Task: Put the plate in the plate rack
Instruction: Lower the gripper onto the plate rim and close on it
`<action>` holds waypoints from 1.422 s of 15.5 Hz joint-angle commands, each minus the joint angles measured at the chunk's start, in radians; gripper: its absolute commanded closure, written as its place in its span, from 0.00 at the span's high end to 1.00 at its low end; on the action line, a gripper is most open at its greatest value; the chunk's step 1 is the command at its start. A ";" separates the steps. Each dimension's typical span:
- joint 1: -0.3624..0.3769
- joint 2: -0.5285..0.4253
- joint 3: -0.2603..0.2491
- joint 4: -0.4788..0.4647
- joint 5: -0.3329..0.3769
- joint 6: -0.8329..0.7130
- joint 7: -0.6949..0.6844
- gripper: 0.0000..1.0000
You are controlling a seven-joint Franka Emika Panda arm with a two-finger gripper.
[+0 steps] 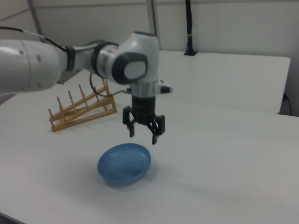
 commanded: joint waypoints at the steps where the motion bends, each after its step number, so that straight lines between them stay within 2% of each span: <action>1: 0.011 0.071 -0.014 -0.029 0.010 0.097 -0.077 0.81; 4: 0.022 0.110 -0.014 -0.045 0.010 0.164 -0.079 0.73; 8: 0.022 0.121 -0.014 -0.046 0.010 0.165 -0.128 0.32; 9: 0.022 0.123 -0.014 -0.051 0.010 0.167 -0.129 0.27; 18: 0.023 0.135 -0.014 -0.080 0.000 0.197 -0.203 0.34; 19: 0.024 0.135 -0.014 -0.084 -0.002 0.197 -0.203 0.33; 22: 0.025 0.138 -0.014 -0.086 -0.002 0.204 -0.203 0.20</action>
